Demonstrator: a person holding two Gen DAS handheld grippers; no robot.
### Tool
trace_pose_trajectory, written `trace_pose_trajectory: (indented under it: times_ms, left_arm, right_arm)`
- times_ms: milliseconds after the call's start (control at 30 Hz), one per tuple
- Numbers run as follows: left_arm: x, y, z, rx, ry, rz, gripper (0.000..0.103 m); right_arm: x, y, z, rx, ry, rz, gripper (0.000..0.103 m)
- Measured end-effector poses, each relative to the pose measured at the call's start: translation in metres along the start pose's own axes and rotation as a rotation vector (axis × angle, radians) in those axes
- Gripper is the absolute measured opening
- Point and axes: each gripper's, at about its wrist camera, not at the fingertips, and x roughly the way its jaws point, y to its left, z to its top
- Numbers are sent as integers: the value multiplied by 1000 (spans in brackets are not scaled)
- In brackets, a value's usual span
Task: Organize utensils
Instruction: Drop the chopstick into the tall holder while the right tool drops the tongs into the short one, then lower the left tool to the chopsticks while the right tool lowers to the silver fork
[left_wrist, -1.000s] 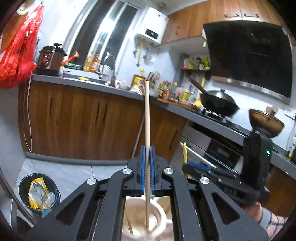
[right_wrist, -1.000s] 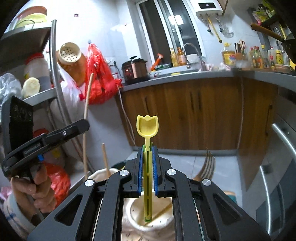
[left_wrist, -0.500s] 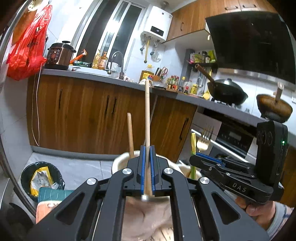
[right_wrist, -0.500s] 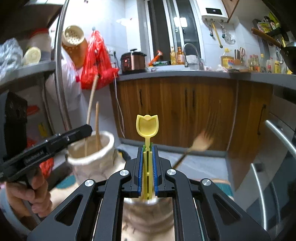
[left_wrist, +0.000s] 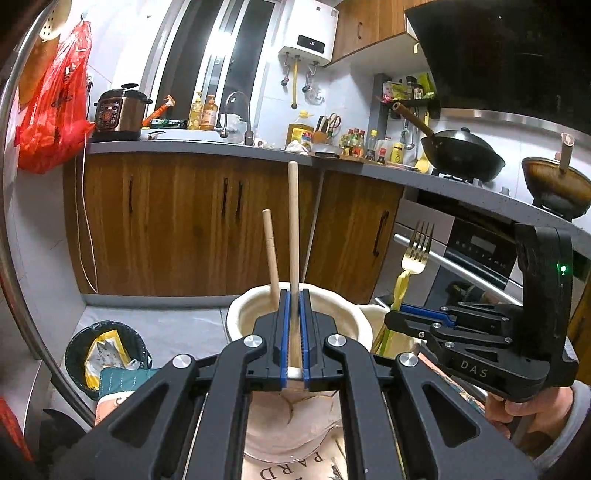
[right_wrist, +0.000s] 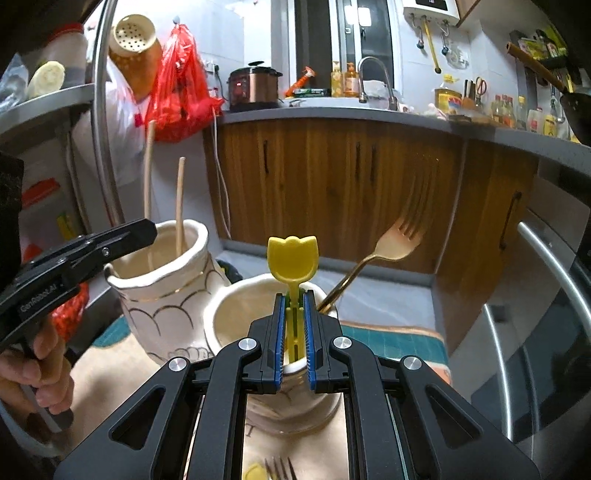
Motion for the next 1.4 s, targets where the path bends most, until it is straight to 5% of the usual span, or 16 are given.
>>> trace_pose_trajectory:
  times_ms: [67, 133, 333, 700, 1033, 1400]
  left_arm:
    - [-2, 1, 0, -4, -1, 3, 13]
    - [-5, 1, 0, -7, -9, 10, 34]
    - [-16, 2, 3, 2, -39, 20, 55]
    - [-42, 6, -1, -6, -68, 28, 72]
    - [-83, 5, -26, -43, -73, 33, 73]
    - [-95, 7, -63, -68, 19, 47, 73]
  right_arm:
    - [0, -1, -1, 1, 1, -2, 17]
    - [-2, -2, -2, 3, -4, -6, 30]
    - [-10, -4, 2, 0, -24, -2, 36]
    - [-40, -8, 1, -16, -66, -10, 47]
    - [-92, -28, -28, 22, -98, -41, 48]
    - [-86, -23, -77, -62, 144, -31, 48]
